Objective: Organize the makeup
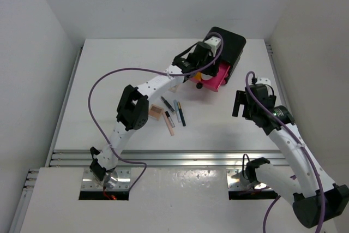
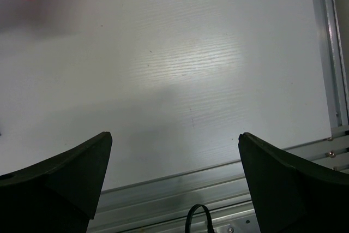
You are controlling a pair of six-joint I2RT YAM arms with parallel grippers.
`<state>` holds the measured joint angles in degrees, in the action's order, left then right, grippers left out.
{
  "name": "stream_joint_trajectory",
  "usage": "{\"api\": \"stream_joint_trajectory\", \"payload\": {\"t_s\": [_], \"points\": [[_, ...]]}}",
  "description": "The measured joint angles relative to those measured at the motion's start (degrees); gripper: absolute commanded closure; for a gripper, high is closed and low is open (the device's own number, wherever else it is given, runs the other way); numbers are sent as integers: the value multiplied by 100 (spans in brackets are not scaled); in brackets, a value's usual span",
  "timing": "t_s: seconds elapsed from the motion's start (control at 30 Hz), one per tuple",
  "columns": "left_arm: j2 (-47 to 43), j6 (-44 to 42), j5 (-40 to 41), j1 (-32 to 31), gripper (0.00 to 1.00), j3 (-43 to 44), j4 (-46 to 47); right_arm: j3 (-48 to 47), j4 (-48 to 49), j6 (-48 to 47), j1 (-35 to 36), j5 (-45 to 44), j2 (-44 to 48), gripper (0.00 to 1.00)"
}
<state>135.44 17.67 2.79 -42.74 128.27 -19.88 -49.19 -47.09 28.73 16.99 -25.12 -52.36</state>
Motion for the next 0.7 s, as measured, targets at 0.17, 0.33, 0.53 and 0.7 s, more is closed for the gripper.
{"api": "stream_joint_trajectory", "payload": {"t_s": [0.17, 0.33, 0.53, 0.7], "points": [[13, -20, -22, -20, 10, 0, 116, 0, -83, -2, 0, -2, 70, 1], [26, -181, -55, -35, 8, 42, 144, 0, -144, -4, 0, 0, 98, 1], [61, -468, -168, -35, 8, 402, 136, 0, -155, -52, 2, 26, 94, 10], [28, -876, -170, -35, 16, 879, 144, -61, -116, 28, 160, 9, 2, 19]]}}
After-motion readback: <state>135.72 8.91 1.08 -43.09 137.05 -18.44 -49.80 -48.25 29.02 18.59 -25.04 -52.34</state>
